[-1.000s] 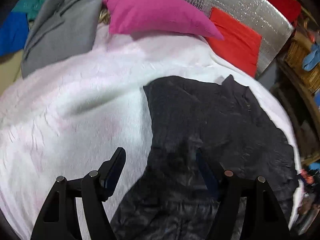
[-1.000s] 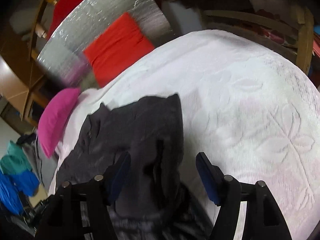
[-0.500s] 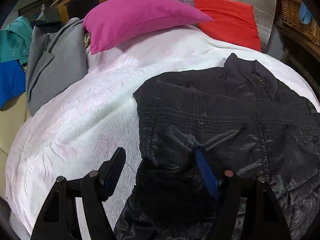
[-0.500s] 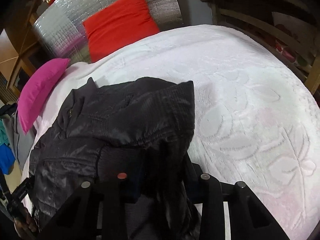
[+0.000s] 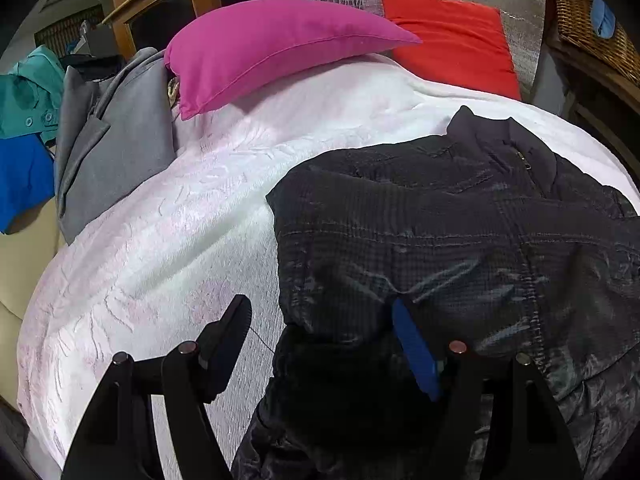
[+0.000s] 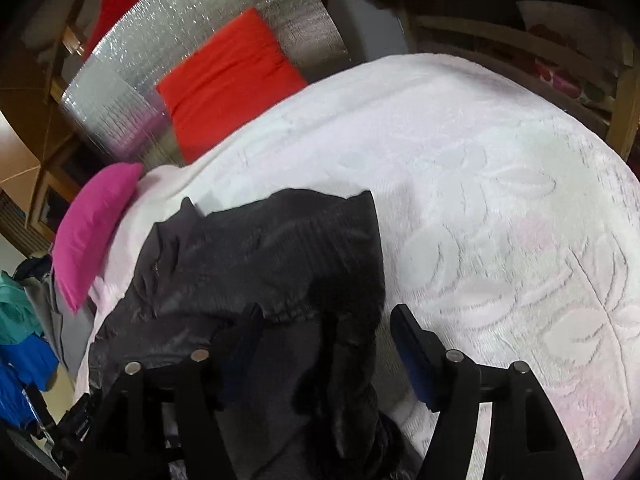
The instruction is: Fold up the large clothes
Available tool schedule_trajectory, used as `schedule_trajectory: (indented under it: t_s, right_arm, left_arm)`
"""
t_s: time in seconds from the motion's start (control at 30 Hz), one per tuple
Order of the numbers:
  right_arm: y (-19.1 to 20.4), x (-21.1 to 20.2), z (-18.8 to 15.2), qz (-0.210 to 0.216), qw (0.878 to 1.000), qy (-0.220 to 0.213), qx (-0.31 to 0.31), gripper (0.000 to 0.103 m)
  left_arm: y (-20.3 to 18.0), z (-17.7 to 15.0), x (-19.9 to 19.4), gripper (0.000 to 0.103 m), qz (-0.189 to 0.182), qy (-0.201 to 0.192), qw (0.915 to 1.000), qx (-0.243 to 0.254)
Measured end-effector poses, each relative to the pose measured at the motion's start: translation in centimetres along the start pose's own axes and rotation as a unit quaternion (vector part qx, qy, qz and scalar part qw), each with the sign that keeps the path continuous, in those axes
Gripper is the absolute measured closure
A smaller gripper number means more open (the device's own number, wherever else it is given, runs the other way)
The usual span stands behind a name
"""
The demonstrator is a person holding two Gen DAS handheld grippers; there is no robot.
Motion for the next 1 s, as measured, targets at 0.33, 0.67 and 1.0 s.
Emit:
schedule_trajectory:
  t_s: [0.33, 0.67, 1.0]
  right_arm:
    - [1.4, 2.2, -1.2, -0.003, 0.999, 0.016, -0.032, 0.068]
    - [0.5, 2.1, -1.7, -0.024, 0.999, 0.023, -0.042, 0.069]
    - [0.0, -1.9, -0.2, 0.018, 1.000, 0.004, 0.006, 0.040]
  left_arm:
    - [-0.1, 0.0, -0.2, 0.030, 0.009, -0.008, 0.9999, 0.010]
    - [0.0, 0.2, -0.2, 0.030, 0.012, -0.014, 0.9997, 0.014]
    - [1.1, 0.4, -1.3, 0.030, -0.003, -0.012, 0.9999, -0.003]
Point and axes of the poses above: each gripper's, at about its wrist camera, not at the fingertips, and x roughly the way its jaws point, y to its left, z to its top, the point moved 9 cm from there along x, roughly the way its jaws point, and after that the axes turned 8 degrees about -y, right-handed, at the moved point
